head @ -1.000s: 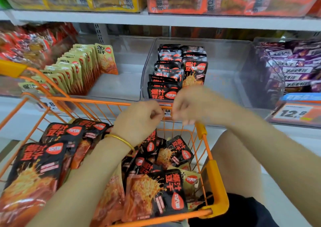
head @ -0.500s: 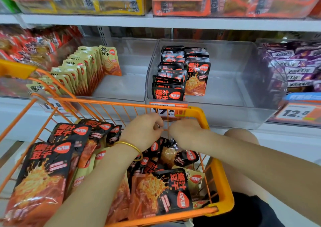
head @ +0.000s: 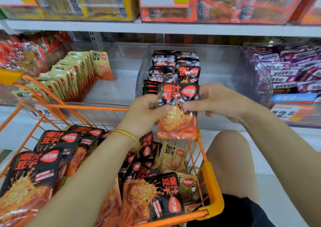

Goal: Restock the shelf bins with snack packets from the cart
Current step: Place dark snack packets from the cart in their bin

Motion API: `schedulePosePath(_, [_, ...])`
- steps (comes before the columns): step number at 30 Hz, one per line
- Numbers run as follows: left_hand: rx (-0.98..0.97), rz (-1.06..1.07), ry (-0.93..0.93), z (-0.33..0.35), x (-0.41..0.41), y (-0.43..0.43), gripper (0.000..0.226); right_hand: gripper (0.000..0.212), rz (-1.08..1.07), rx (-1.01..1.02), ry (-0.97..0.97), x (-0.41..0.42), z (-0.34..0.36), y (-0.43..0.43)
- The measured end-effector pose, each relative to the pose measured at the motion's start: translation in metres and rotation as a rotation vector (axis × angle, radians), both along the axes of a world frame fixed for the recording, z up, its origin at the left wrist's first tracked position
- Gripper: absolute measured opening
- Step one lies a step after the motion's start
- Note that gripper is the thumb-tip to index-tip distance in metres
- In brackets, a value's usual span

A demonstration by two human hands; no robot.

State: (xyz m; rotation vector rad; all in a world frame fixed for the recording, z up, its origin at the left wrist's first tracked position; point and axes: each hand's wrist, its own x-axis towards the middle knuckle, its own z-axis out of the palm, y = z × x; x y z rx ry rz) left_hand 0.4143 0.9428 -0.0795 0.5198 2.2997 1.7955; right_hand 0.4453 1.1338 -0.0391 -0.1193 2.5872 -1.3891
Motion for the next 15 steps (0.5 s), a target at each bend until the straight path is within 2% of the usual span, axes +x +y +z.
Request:
schedulePosePath(2, [-0.023, 0.070, 0.078, 0.006, -0.005, 0.007, 0.021, 0.022, -0.014, -0.045, -0.032, -0.001, -0.007, 0.010])
schedulePosePath(4, [-0.053, 0.101, 0.159, 0.012, -0.006, 0.018, 0.009, 0.012, -0.130, -0.133, 0.006, -0.009, -0.009, 0.021])
schedulePosePath(6, [-0.238, 0.180, 0.352, 0.011, -0.009, 0.023, 0.024, 0.009, -0.329, -0.199, 0.086, -0.028, -0.009, 0.037])
schedulePosePath(8, [-0.499, 0.214, 0.591, 0.002, -0.015, 0.023, 0.039, 0.014, -0.468, -0.110, 0.129, -0.053, -0.015, 0.053])
schedulePosePath(10, [-0.664, 0.190, 0.667, -0.009, -0.019, 0.019, 0.046, 0.017, -0.506, -0.009, 0.052, -0.077, -0.029, 0.061])
schedulePosePath(12, [-0.723, 0.157, 0.695, -0.018, -0.018, 0.017, 0.047, 0.018, -0.501, 0.074, -0.048, -0.099, -0.046, 0.062])
schedulePosePath(15, [-0.730, 0.139, 0.715, -0.024, -0.016, 0.015, 0.049, 0.015, -0.535, 0.162, -0.094, -0.122, -0.063, 0.058])
